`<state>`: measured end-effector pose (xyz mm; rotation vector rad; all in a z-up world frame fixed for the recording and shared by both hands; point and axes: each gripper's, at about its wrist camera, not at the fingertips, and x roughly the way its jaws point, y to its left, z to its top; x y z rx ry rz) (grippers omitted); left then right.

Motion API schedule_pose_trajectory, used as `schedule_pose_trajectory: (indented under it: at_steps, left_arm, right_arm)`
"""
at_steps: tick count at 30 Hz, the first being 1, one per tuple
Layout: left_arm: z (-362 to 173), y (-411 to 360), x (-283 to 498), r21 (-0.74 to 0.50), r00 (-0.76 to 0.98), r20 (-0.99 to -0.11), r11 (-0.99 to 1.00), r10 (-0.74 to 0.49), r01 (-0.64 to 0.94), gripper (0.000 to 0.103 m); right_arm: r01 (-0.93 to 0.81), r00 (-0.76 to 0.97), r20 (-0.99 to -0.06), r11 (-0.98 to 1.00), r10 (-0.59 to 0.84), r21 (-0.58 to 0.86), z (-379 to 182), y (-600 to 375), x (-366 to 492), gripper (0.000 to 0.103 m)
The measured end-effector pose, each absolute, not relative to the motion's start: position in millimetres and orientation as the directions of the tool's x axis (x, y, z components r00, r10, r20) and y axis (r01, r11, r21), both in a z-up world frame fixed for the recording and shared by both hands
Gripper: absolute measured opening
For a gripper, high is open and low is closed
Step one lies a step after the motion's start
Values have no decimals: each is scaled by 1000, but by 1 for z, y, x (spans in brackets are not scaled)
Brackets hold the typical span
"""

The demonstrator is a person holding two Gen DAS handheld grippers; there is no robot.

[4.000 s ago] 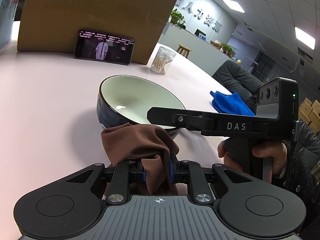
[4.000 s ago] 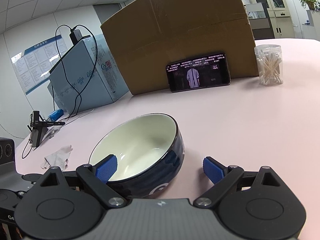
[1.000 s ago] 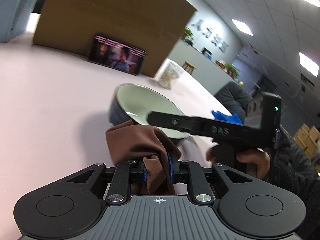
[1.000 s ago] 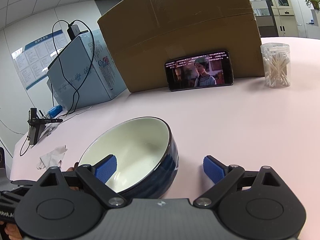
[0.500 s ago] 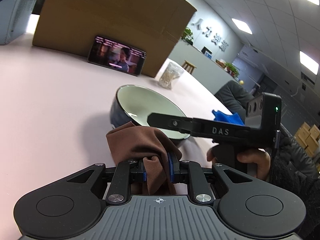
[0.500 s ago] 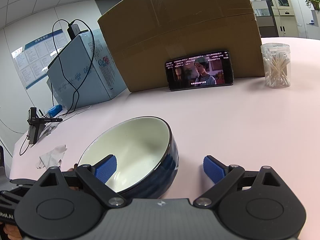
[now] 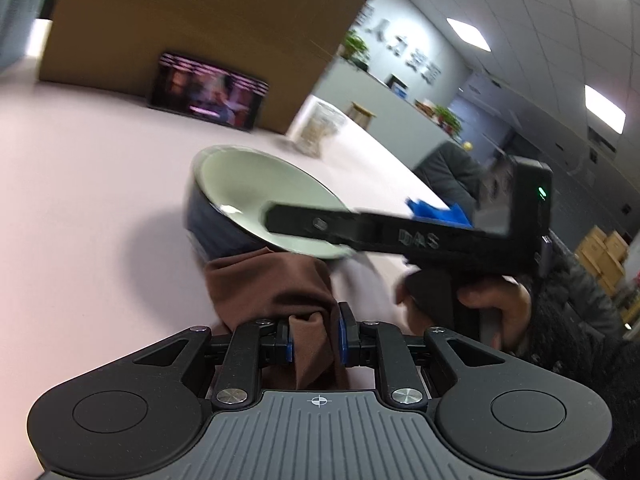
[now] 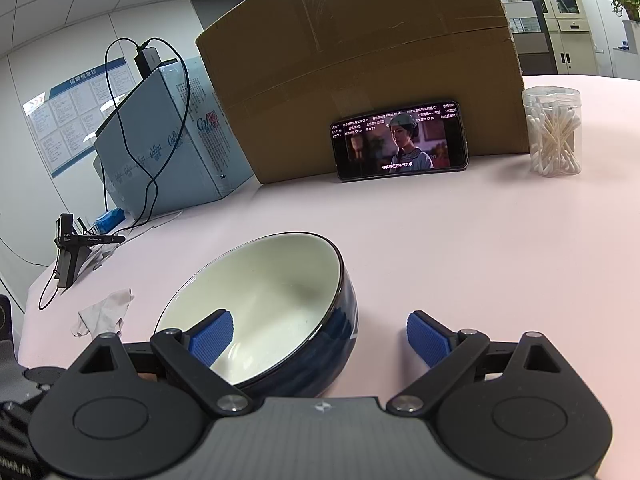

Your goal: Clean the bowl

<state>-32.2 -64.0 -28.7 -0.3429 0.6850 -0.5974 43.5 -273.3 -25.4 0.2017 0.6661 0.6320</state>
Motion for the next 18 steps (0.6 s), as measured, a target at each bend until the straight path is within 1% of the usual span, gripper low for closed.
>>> schedule_pose_trajectory:
  at_steps: [4, 7, 13, 18]
  left_arm:
    - [-27, -53, -31, -468, 652, -491, 806, -578, 362, 18]
    - [-26, -56, -31, -463, 647, -494, 806, -581, 370, 18]
    - [-28, -73, -31, -471, 590, -495, 767, -638, 436, 18]
    - [-29, -68, -29, -464, 604, -503, 783, -618, 415, 18]
  right_arm:
    - [-480, 609, -513, 796, 605, 369, -25, -273, 43, 96]
    - [-480, 609, -513, 796, 605, 368, -26, -274, 43, 96]
    - [-480, 609, -513, 796, 605, 368, -25, -273, 43, 96]
    - [-480, 609, -513, 796, 605, 368, -25, -273, 43, 96]
